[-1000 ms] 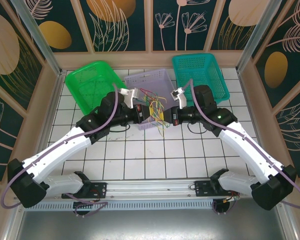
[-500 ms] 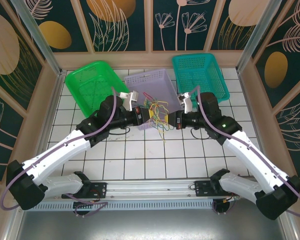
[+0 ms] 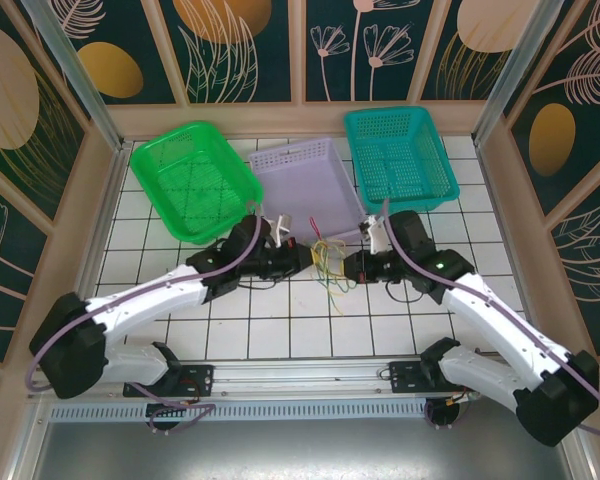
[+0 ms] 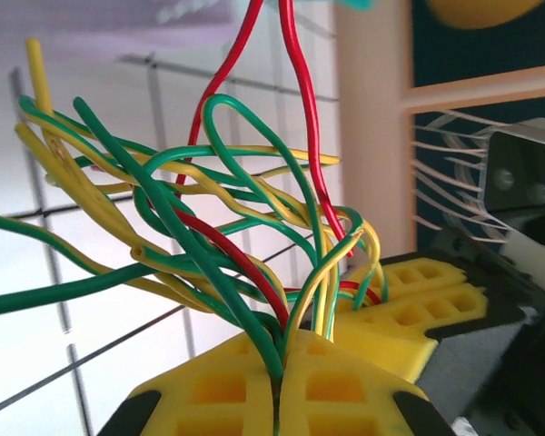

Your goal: Untangle the cables

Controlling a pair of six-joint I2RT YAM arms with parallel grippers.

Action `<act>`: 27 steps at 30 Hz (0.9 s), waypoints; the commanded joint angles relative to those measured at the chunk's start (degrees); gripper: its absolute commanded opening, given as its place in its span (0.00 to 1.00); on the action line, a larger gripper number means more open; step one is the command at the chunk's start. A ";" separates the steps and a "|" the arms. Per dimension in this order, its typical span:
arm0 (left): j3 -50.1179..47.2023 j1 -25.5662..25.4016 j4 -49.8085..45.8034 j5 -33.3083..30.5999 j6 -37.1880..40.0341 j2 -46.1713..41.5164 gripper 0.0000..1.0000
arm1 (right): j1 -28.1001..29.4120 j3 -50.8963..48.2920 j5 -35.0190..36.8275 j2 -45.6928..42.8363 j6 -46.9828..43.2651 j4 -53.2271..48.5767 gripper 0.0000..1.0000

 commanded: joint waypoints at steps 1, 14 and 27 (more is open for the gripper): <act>-2.58 -0.79 1.79 -4.48 -5.88 3.52 0.00 | 0.59 -1.64 4.38 2.31 2.52 -2.13 0.00; 3.32 7.04 0.46 -14.54 2.31 20.30 0.00 | -1.52 4.87 10.94 23.65 -0.68 6.21 0.00; 3.09 8.77 1.24 -7.80 1.95 17.48 0.30 | 2.33 6.89 15.99 24.43 -10.61 5.51 0.00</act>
